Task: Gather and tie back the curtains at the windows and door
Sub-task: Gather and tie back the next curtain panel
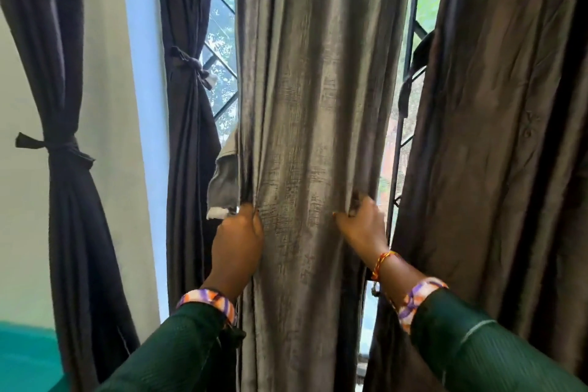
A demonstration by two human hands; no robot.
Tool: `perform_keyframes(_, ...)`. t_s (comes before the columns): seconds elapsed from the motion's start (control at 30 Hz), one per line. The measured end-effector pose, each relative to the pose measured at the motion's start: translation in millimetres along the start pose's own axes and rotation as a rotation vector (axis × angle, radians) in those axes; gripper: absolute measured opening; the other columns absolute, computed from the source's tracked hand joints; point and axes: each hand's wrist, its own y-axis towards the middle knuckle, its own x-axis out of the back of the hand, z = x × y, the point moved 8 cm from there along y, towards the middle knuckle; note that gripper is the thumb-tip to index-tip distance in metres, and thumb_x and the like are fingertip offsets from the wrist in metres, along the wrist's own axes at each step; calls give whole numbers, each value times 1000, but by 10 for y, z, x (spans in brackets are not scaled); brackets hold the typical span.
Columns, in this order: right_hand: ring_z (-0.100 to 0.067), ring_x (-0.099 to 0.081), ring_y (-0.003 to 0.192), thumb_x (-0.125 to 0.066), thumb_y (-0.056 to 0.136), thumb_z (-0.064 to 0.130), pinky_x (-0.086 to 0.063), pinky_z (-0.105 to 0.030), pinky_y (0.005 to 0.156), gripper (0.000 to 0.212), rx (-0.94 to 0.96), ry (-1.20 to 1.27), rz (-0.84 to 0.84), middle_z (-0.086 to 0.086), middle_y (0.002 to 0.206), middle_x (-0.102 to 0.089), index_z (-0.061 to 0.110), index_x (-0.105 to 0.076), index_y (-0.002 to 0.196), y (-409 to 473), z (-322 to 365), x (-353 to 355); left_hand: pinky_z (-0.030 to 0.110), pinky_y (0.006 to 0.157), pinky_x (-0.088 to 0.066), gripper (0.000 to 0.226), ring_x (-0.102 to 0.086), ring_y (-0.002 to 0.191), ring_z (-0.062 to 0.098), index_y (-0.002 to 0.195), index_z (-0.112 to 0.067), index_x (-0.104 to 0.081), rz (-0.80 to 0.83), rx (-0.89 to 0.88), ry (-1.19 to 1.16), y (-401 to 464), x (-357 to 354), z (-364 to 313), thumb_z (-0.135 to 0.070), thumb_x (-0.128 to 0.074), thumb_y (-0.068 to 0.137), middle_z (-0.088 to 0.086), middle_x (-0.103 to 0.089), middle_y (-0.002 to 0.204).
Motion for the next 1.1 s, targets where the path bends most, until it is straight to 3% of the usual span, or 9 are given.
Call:
perform_keyframes(0.13,-40,-58,102,-51,88,15,-45,-40,78,47,273,-293,63,-21,107,-63,6,-39,133,-401,354,-255,46,68,-50,21,-61,77,42,97,4,-56,4,3,-6,-23,-74,-31,-13,-43,93,28,-63,81)
perform_keyframes(0.23,-35,-57,107,-47,87,4,-43,-36,82,70,400,-213,150,-16,115,-60,13,-16,149,-708,498,-511,42,64,-45,30,-61,73,44,90,6,-56,-18,-33,-62,-69,-89,-105,-19,-40,92,29,-63,77)
perform_keyframes(0.5,-20,-57,112,-41,99,18,-47,-35,97,74,428,-40,234,-9,128,-54,26,14,147,-1008,640,-971,23,58,-34,21,-58,64,31,79,6,-58,-7,-38,-249,-87,32,-27,-5,-46,92,23,-62,71)
perform_keyframes(0.63,-23,-62,100,-42,98,19,-53,-39,85,84,422,-120,259,-11,117,-60,36,35,128,-1032,670,-1081,16,51,-33,22,-48,51,15,78,8,-57,0,-48,-292,-95,119,0,-4,-46,93,18,-60,64)
perform_keyframes(0.73,-23,-63,94,-43,97,18,-54,-39,79,84,408,-137,254,-10,111,-61,34,29,138,-1045,654,-1110,7,48,-38,28,-43,48,2,68,-5,-51,18,-23,-346,-118,137,4,-6,-43,95,-5,-47,55)
perform_keyframes(0.83,-24,-64,93,-43,97,20,-55,-41,78,58,405,-106,247,-9,106,-63,20,-16,148,-1042,641,-1112,8,45,-36,37,-49,44,2,60,-22,-43,44,-22,-449,-164,152,-50,-19,-41,97,-7,-46,52)
perform_keyframes(0.93,-26,-65,87,-43,97,18,-55,-40,75,20,301,-36,270,-9,96,-66,11,-55,111,-1019,540,-1093,8,43,-33,36,-47,42,3,56,-26,-38,58,-60,-392,-196,182,-153,-39,-46,90,-10,-42,49)
perform_keyframes(1.03,-26,-65,89,-45,95,13,-55,-40,76,23,365,-45,290,-10,98,-66,11,-53,116,-1088,533,-1077,9,41,-32,42,-38,42,2,54,-26,-35,-2,-48,-330,-196,201,-142,-26,-55,90,-10,-39,48)
perform_keyframes(1.1,-25,-65,90,-50,91,10,-55,-41,76,54,461,-89,369,-9,101,-65,16,-31,141,-1172,539,-1089,14,43,-32,43,-39,43,5,53,-22,-35,-24,-10,-334,-189,178,-90,-21,-51,93,-6,-40,48)
